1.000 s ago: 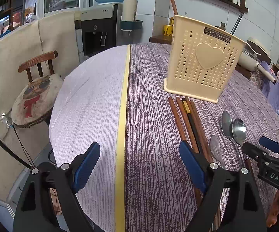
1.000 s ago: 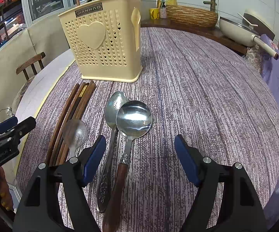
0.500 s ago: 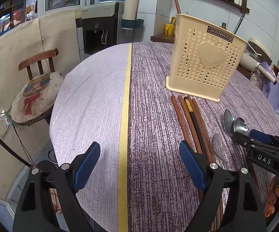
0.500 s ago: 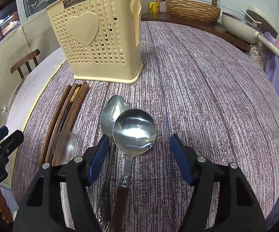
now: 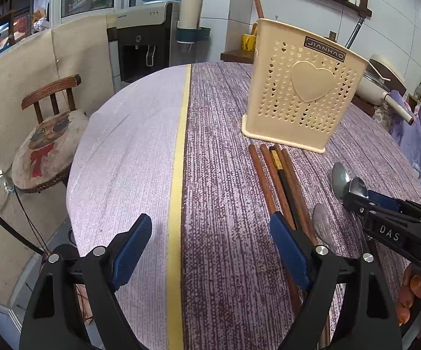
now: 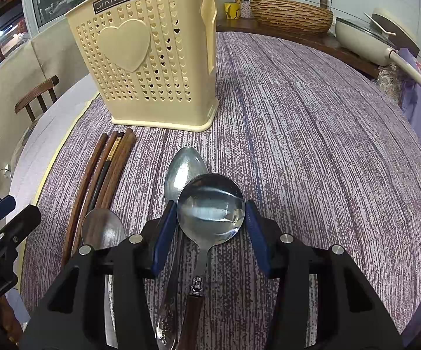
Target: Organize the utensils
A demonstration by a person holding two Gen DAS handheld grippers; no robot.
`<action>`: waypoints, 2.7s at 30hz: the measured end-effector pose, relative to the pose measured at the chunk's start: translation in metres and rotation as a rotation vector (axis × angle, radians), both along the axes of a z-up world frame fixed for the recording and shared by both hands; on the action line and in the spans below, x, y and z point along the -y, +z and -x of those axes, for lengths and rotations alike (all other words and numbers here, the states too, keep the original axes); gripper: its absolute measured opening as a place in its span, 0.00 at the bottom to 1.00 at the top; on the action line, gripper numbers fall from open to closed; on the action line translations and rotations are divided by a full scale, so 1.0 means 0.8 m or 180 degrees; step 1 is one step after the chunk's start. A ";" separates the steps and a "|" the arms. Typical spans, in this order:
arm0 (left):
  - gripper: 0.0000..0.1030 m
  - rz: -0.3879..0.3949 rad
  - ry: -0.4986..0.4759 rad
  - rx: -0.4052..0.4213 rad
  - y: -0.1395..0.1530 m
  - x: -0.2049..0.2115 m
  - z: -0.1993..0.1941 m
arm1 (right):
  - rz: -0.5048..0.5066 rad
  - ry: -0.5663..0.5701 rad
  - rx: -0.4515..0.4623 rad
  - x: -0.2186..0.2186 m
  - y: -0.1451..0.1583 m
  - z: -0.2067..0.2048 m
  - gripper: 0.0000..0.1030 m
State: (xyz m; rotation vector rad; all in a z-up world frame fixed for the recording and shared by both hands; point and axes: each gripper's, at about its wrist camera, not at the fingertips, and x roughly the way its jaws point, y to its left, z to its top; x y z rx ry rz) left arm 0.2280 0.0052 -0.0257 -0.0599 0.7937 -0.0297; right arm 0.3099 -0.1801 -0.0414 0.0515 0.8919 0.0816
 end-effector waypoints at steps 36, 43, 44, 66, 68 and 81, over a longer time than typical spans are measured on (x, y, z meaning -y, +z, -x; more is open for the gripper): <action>0.26 0.0162 -0.0294 -0.0461 -0.014 0.036 -0.079 | -0.0101 -0.0062 0.0163 0.020 0.016 0.024 0.47; 0.25 -0.0092 -0.0285 -0.0489 -0.014 0.053 -0.094 | -0.0090 -0.0056 0.0151 0.019 0.014 0.024 0.47; 0.25 -0.0127 -0.0280 -0.0495 -0.014 0.055 -0.097 | -0.0089 -0.0056 0.0151 0.019 0.014 0.024 0.47; 0.09 -0.0493 -0.0144 -0.0441 -0.016 0.075 -0.102 | -0.0086 -0.0077 0.0186 0.020 0.019 0.025 0.47; 0.08 -0.0425 -0.0126 -0.0441 -0.015 0.072 -0.101 | -0.0103 -0.0091 0.0219 0.022 0.022 0.026 0.47; 0.08 -0.0063 -0.0161 -0.0070 0.041 0.056 -0.080 | -0.0254 0.0020 0.0525 0.041 0.067 0.046 0.47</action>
